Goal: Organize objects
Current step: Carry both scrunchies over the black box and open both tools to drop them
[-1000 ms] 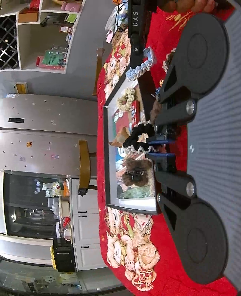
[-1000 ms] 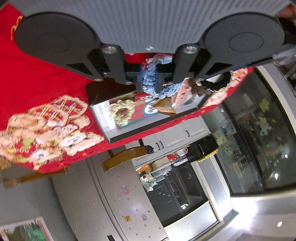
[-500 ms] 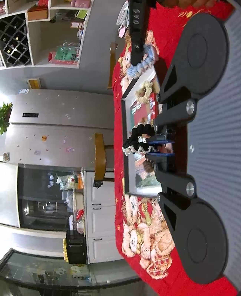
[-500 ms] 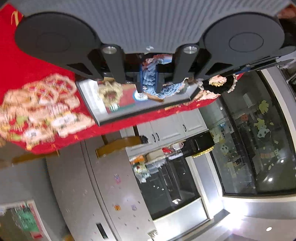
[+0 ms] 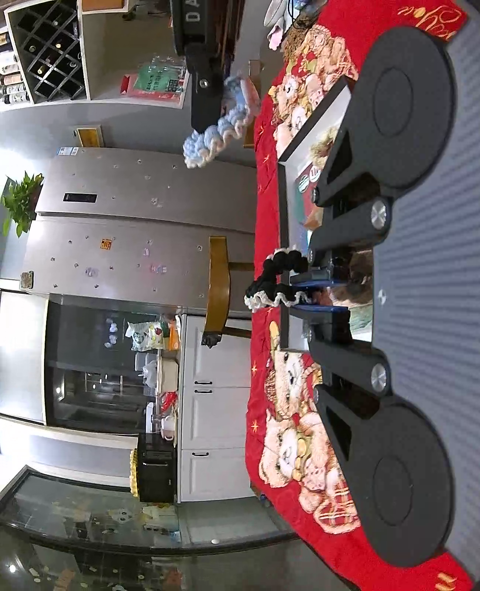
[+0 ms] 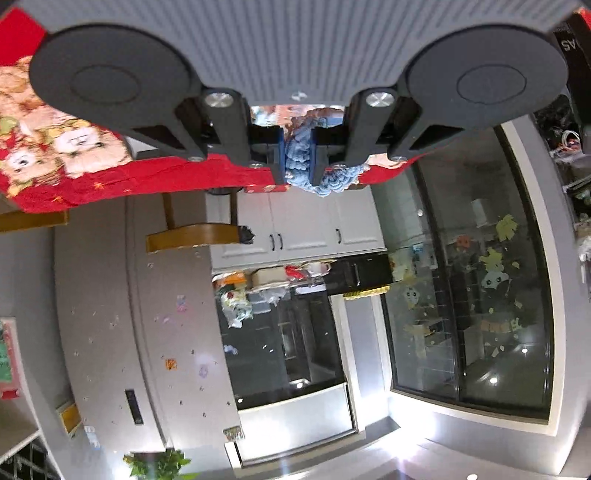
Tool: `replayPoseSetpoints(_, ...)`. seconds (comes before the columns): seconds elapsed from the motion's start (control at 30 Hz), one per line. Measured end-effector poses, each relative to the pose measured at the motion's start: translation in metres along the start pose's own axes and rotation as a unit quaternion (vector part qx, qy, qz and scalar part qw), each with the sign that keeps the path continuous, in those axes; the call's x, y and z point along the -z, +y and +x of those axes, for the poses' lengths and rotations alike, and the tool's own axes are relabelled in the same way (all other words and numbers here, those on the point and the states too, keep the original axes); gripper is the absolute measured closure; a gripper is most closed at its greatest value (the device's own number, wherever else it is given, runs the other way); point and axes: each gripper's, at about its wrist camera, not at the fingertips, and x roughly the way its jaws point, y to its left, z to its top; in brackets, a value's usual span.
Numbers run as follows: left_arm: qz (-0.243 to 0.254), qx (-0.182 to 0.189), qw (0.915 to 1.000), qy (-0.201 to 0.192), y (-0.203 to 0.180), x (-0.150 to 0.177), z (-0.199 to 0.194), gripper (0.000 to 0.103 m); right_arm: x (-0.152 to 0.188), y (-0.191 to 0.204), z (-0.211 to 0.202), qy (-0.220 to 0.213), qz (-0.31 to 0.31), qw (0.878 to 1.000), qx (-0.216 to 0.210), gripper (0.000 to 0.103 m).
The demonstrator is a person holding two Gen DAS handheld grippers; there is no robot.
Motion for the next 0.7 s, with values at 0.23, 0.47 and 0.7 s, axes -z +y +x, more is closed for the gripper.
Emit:
replayPoseSetpoints(0.23, -0.002, -0.004, 0.9998, 0.02, 0.012, -0.028, 0.031, 0.092, -0.007, -0.009, 0.043, 0.038, 0.03, 0.999, 0.005, 0.089)
replayPoseSetpoints(0.47, -0.034, -0.002, 0.9987, 0.037, 0.026, -0.052, 0.076, 0.092, -0.004, -0.023, 0.088, 0.079, 0.044, 0.996, 0.023, 0.089)
replayPoseSetpoints(0.7, -0.017, -0.024, 0.9969, 0.073, 0.026, -0.056, 0.128, 0.091, 0.007, -0.029, 0.13, 0.097, 0.038, 0.993, 0.064, 0.089)
